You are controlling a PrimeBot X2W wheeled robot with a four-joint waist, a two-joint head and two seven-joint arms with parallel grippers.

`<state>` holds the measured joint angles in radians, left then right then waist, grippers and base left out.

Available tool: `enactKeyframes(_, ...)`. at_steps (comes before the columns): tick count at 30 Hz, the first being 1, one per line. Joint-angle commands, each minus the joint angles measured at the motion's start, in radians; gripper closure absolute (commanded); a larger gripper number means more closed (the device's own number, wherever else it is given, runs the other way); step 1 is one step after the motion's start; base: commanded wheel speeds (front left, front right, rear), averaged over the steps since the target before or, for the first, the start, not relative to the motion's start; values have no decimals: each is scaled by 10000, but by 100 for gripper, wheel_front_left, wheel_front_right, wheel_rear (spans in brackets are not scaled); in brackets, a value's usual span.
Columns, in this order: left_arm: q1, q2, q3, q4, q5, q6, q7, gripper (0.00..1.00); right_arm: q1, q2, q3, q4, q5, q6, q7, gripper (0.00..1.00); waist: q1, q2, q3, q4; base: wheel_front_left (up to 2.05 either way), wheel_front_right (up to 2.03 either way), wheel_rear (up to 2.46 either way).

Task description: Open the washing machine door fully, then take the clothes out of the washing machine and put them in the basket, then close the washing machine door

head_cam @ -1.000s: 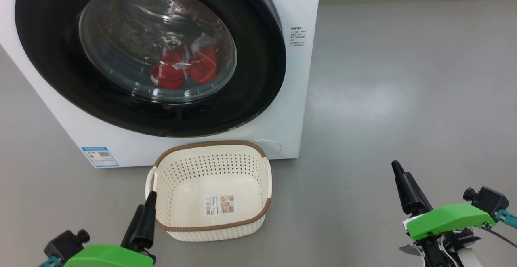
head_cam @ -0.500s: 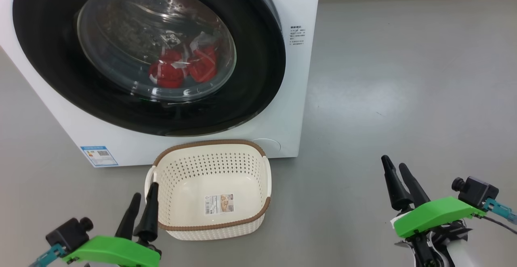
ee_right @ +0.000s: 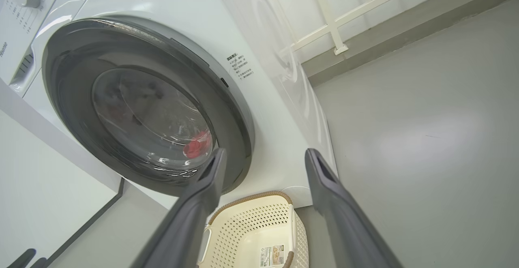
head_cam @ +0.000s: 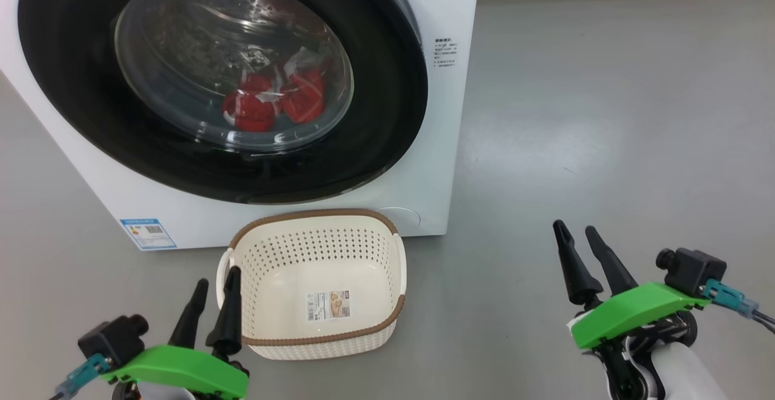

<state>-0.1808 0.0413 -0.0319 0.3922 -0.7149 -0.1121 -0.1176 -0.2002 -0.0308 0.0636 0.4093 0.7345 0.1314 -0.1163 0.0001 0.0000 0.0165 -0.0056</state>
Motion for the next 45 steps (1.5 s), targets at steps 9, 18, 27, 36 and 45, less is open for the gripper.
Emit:
enactKeyframes(9, -803, 67, 204, -87, 1349, 7, -394, 0, -847, -108, 340, -73, -1331, -5, -419, 0, 0, 0, -33, -65, 0, 0, 0)
enactKeyframes(18, -997, 68, 196, 41, 2334, 40, -662, 0, -1063, -130, 379, 126, -2383, -6, -684, 0, 0, 0, -16, -82, 0, 0, 0)
enactKeyframes(27, -1179, 73, 214, 151, 3209, 81, -899, 0, -1283, -150, 490, 327, -3370, -6, -918, 0, 0, 0, -31, -82, 0, 0, 0)
enactKeyframes(36, -1332, 81, 233, 213, 4222, 169, -1165, 0, -1497, -172, 660, 541, -4436, -7, -1182, 0, -1, 0, -53, -151, 0, 0, 0)
enactKeyframes(45, -1511, 90, 168, 290, 5186, 310, -1433, 0, -1706, -194, 716, 700, -5588, -7, -1446, 0, -1, 0, -59, -140, 0, 0, 0)
